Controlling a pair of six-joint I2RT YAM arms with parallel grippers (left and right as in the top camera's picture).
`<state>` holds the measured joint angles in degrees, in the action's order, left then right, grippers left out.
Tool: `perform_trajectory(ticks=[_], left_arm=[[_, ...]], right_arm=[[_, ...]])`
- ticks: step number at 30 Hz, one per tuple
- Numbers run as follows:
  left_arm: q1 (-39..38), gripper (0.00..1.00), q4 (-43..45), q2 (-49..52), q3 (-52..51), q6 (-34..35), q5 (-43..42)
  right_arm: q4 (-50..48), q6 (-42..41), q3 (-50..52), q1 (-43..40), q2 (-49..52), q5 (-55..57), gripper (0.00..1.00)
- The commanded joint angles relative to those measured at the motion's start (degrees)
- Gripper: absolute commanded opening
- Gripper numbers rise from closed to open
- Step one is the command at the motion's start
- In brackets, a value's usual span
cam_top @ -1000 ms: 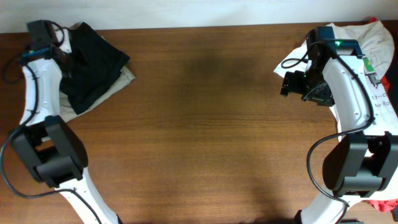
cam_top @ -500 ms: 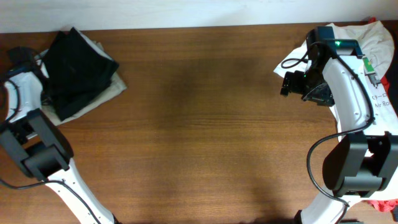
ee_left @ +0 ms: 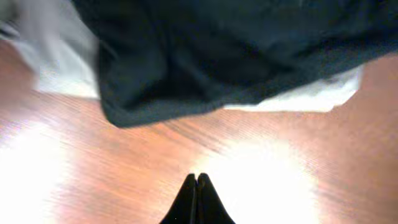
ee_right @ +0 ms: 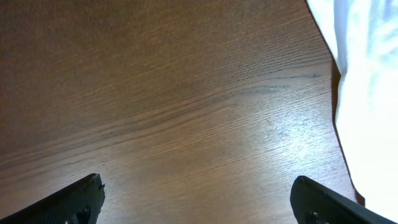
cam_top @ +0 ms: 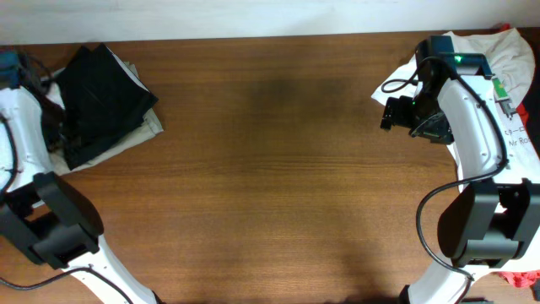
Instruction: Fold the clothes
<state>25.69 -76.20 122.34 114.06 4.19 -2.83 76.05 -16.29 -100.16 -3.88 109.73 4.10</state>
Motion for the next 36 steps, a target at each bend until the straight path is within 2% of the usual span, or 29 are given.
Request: perform_trajectory(ticks=[1,4,8,12,19,28,36], left_arm=[[-0.13,0.01,2.73,0.52,-9.01,0.79,-1.9],[0.11,0.01,9.64,0.52,-17.49,2.05,-0.2],[1.33,0.01,19.76,0.52,-21.22,5.44,3.3],[2.36,0.01,23.47,0.55,-22.1,6.95,9.42],[2.67,0.01,27.17,0.55,-22.14,6.93,9.57],[2.71,0.01,25.75,5.75,-22.16,6.91,9.38],[4.24,0.01,43.3,8.24,-22.16,6.27,9.75]], right_arm=[[0.02,-0.02,0.0,0.09,-0.61,1.09,0.99],[0.02,-0.02,0.0,0.09,-0.61,1.09,0.99],[0.02,-0.02,0.0,0.09,-0.61,1.09,0.99],[0.02,-0.02,0.0,0.09,-0.61,1.09,0.99],[0.02,-0.02,0.0,0.09,-0.61,1.09,0.99],[0.02,-0.02,0.0,0.09,-0.61,1.09,0.99],[0.02,-0.02,0.0,0.09,-0.61,1.09,0.99]])
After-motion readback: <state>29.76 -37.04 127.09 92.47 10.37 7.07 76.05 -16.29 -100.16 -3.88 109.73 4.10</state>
